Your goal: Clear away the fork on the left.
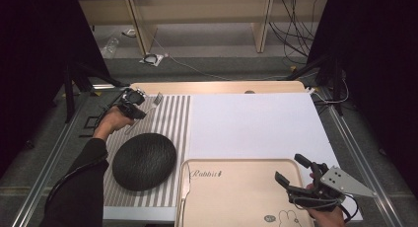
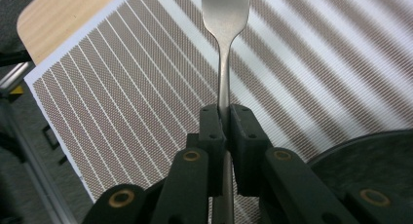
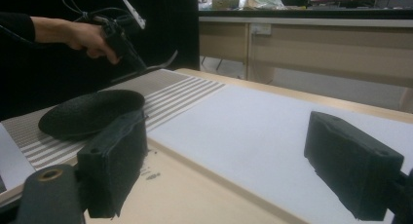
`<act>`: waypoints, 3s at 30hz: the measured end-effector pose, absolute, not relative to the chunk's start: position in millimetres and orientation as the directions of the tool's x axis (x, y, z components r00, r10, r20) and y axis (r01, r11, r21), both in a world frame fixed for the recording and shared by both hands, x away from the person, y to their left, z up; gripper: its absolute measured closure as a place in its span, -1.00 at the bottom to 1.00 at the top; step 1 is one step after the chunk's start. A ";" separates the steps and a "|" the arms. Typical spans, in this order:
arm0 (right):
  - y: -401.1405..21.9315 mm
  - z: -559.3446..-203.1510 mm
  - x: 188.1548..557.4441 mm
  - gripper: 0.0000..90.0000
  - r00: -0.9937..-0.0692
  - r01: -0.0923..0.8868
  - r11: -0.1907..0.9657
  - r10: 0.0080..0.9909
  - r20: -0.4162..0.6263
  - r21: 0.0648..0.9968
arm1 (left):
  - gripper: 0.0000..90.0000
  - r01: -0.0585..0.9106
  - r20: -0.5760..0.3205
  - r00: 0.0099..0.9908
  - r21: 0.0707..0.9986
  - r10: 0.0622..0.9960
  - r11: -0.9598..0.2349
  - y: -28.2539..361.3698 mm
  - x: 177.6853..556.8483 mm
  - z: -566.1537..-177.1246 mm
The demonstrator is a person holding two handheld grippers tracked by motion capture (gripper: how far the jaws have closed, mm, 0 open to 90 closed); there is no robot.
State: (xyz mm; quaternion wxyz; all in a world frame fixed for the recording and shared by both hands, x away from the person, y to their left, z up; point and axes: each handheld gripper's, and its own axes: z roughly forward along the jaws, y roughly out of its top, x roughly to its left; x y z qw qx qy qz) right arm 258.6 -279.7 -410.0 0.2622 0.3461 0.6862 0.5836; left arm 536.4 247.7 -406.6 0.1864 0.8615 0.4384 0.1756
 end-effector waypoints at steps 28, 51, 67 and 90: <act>-278.6 -410.2 258.3 -0.63 -0.626 0.170 0.081 0.778 0.044 0.982 | 0.86 0.650 -0.172 0.556 0.700 0.813 -0.296 233.4 440.1 -378.7; -276.9 -408.2 256.6 -0.63 -0.628 0.158 0.087 0.777 0.032 0.984 | 0.86 0.657 -0.231 0.605 0.685 0.762 -0.314 191.8 390.9 -396.3; -277.8 -407.8 256.7 -0.63 -0.626 0.154 0.082 0.779 0.032 0.985 | 0.86 0.660 -0.263 0.663 0.647 0.701 -0.381 157.6 349.9 -413.5; -276.5 -407.4 255.3 -0.63 -0.629 0.153 0.089 0.777 0.028 0.984 | 0.86 0.670 -0.333 0.708 0.594 0.623 -0.444 126.4 317.2 -425.9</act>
